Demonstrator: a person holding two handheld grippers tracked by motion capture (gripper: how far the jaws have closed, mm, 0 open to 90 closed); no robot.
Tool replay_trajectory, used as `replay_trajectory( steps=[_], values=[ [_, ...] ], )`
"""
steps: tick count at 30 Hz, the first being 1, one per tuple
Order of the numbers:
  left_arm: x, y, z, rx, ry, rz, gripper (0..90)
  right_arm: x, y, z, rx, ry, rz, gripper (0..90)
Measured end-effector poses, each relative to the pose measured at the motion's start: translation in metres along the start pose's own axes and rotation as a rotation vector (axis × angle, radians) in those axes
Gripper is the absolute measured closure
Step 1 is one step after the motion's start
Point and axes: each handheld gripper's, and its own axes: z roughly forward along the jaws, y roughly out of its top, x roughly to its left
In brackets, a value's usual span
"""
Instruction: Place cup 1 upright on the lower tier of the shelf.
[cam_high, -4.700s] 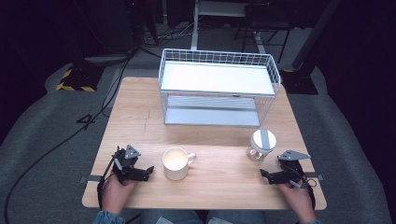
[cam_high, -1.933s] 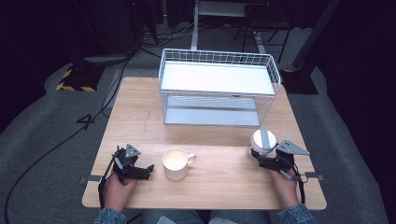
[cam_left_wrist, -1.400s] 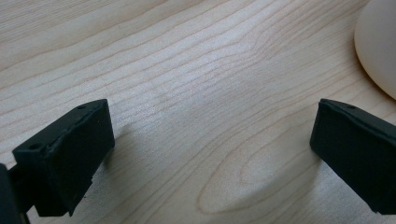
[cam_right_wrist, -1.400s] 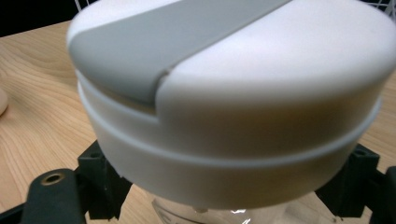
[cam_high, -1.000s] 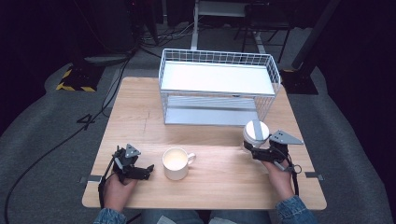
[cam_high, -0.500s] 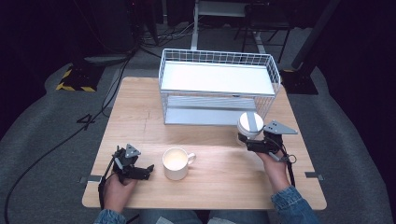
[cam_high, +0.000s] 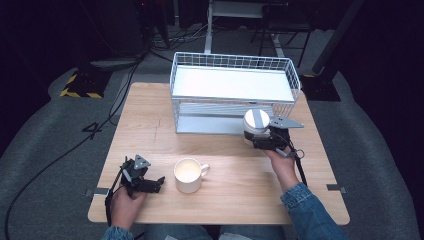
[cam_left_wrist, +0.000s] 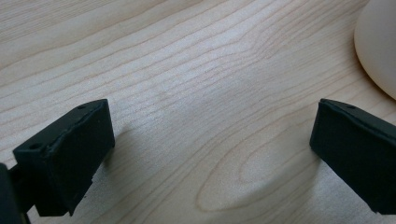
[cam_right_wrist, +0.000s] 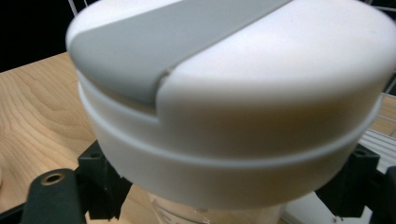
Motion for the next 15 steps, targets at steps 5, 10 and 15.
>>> replay_trajectory(
  steps=[5,10,15],
  values=[
    [0.0,0.0,0.0,0.0,0.0,0.0,0.3,0.001,0.004,0.012,0.01,0.002,-0.013,19.0],
    [0.0,0.0,0.0,0.0,0.0,0.0,0.3,0.003,0.008,0.024,0.013,0.005,-0.02,19.0],
    [0.0,0.0,0.0,-0.001,-0.001,0.001,0.3,0.003,0.012,0.037,0.01,0.008,-0.011,19.0]
  ],
)
